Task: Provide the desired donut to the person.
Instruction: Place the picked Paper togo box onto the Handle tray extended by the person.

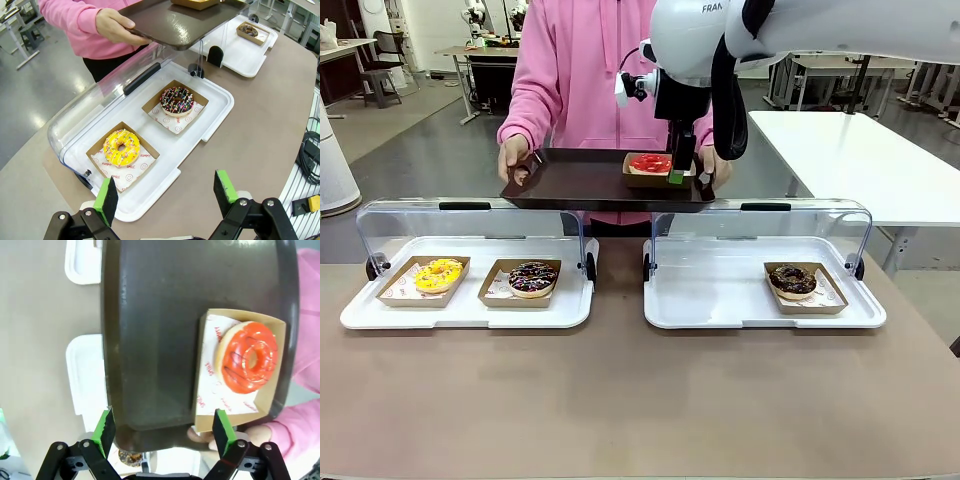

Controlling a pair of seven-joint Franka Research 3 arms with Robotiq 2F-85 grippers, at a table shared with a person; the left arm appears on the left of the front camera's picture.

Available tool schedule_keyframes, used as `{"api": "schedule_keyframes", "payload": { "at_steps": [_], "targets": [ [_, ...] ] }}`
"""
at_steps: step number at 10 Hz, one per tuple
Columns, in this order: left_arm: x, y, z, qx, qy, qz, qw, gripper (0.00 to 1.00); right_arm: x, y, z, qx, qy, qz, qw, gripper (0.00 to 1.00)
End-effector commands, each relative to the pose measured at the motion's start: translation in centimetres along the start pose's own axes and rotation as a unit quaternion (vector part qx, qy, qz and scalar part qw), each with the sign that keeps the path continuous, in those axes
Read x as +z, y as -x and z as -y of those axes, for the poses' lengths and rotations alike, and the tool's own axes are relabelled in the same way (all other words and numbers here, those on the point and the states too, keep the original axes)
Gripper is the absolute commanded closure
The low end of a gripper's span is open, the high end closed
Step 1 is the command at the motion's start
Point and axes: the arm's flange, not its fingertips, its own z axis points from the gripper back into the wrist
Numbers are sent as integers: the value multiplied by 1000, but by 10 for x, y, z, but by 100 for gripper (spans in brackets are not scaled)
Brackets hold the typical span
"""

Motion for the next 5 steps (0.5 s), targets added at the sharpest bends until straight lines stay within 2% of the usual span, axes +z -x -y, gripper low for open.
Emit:
{"api": "schedule_keyframes", "payload": {
  "at_steps": [1, 4, 5],
  "targets": [
    [1, -1, 0, 9, 2, 3, 1000, 0, -3, 8, -9, 13, -17, 17, 1000, 0],
    [1, -1, 0, 9, 2, 3, 1000, 0, 1, 7, -12, 5, -24, 29, 999, 0],
    [1, -1, 0, 9, 2, 3, 1000, 0, 0, -1, -1, 12, -9, 12, 1000, 0]
  ]
}}
